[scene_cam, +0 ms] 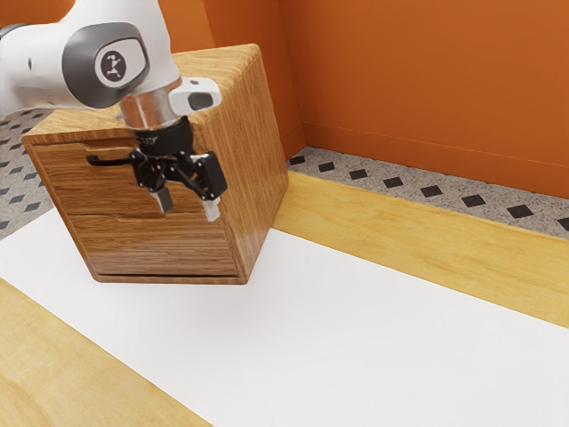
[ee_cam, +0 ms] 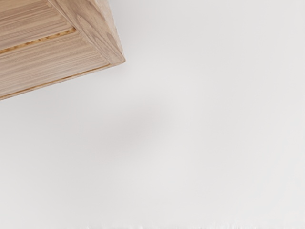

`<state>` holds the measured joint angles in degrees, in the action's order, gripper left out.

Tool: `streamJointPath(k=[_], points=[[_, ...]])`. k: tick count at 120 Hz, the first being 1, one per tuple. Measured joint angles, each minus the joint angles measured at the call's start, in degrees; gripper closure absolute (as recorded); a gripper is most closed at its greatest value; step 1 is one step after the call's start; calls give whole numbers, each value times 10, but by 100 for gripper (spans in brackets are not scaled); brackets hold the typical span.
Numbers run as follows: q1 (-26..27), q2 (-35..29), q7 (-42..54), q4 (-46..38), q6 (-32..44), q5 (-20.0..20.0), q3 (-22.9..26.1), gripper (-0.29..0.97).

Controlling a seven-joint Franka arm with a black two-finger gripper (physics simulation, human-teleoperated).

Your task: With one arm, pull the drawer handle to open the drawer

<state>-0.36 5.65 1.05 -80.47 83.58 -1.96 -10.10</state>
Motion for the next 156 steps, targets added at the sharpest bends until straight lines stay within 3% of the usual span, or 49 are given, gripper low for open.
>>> streamJointPath(k=[24,32,43,53,90,138,156], points=[[1,-2,1,2,-6,-3,-2,0],[9,-62,-20,9,-9,-4,-9,0],[7,-128,-100,11,-11,-3,-16,0],[-4,-149,-193,12,-11,3,-12,0],[-25,-157,-467,7,-1,20,-26,0],[-59,-155,-688,-1,34,26,-45,0],[-61,-252,-740,-142,100,57,-57,0]])
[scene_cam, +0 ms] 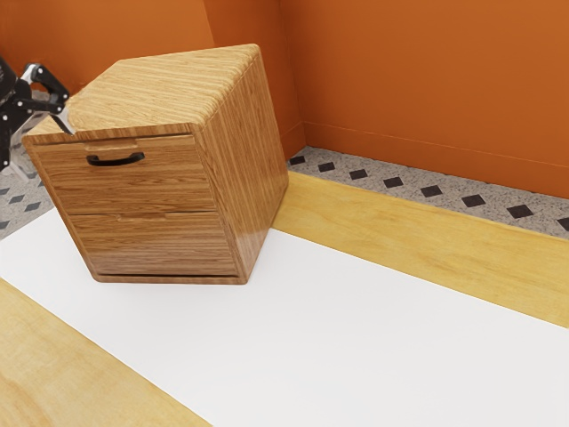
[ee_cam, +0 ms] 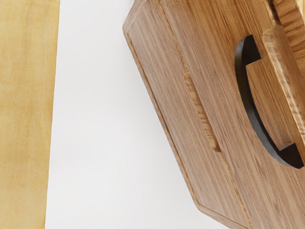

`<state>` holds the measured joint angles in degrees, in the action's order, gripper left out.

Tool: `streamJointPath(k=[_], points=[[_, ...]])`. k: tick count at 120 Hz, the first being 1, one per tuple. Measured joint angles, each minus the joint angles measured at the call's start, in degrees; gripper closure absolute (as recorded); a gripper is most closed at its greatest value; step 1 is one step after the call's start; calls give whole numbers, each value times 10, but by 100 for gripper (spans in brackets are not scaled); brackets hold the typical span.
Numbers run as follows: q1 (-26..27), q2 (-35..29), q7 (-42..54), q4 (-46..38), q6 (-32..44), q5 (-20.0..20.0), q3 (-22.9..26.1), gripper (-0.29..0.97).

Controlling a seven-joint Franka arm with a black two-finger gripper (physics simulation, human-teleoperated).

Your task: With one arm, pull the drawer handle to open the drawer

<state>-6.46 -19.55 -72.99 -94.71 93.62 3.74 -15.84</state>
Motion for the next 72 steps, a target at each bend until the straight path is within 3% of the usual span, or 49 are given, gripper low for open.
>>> streamJointPath(k=[17,72], points=[[-3,-44,-42,-88,79,9,-2,0],[-6,-39,-169,-166,252,11,-2,0]])
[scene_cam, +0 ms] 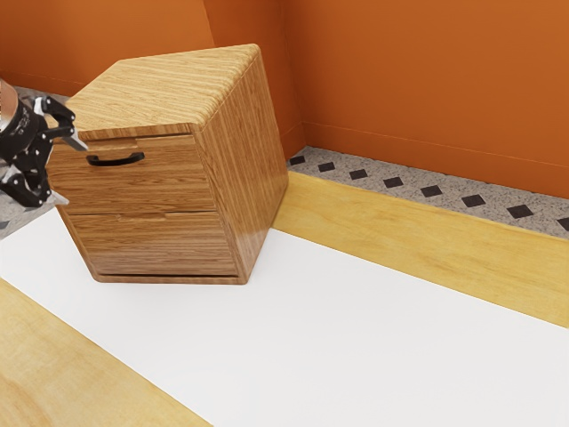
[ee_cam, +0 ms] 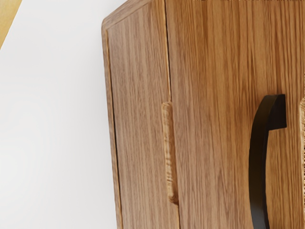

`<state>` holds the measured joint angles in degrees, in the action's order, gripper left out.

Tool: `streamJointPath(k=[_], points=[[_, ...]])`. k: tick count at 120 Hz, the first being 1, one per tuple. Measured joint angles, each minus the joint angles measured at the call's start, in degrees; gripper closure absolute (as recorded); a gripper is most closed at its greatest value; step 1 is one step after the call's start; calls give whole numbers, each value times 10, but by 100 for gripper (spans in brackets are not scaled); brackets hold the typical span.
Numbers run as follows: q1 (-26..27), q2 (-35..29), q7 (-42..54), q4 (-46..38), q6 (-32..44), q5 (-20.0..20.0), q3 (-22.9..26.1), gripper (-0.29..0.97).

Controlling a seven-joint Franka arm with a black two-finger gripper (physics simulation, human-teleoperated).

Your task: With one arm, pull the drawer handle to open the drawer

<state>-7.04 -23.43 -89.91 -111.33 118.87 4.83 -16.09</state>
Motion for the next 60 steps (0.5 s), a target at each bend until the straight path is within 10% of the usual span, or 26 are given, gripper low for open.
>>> streamJointPath(k=[60], points=[[0,27,-70,-20,81,2,-2,0]])
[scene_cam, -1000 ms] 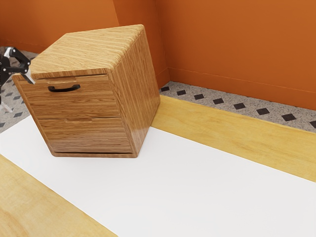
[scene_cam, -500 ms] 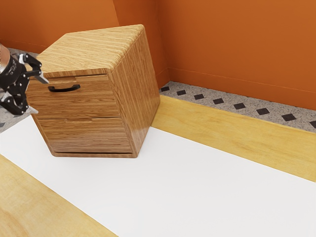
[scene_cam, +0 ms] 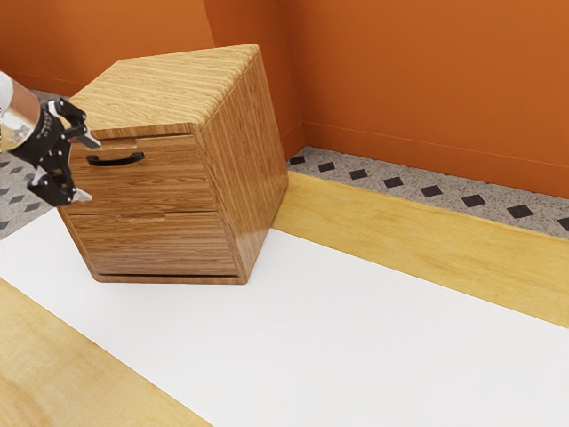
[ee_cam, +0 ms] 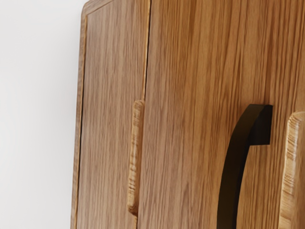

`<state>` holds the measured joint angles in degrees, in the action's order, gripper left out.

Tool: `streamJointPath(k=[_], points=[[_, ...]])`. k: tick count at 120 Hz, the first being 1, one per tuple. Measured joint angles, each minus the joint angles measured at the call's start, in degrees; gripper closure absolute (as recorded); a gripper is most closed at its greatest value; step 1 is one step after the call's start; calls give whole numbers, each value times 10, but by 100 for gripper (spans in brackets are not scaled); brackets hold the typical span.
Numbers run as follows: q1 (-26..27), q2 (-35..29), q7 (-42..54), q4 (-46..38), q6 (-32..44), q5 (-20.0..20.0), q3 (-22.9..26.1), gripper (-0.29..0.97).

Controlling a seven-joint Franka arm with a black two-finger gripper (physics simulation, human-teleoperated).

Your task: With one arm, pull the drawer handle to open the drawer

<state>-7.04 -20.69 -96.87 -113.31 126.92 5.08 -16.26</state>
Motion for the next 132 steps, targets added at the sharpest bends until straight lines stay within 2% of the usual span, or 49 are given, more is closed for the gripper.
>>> streamJointPath(k=[66,108,132], points=[[-1,43,-31,1,42,2,0,0],[0,27,-41,-39,69,1,4,0],[-1,-22,-45,-91,80,8,3,0]])
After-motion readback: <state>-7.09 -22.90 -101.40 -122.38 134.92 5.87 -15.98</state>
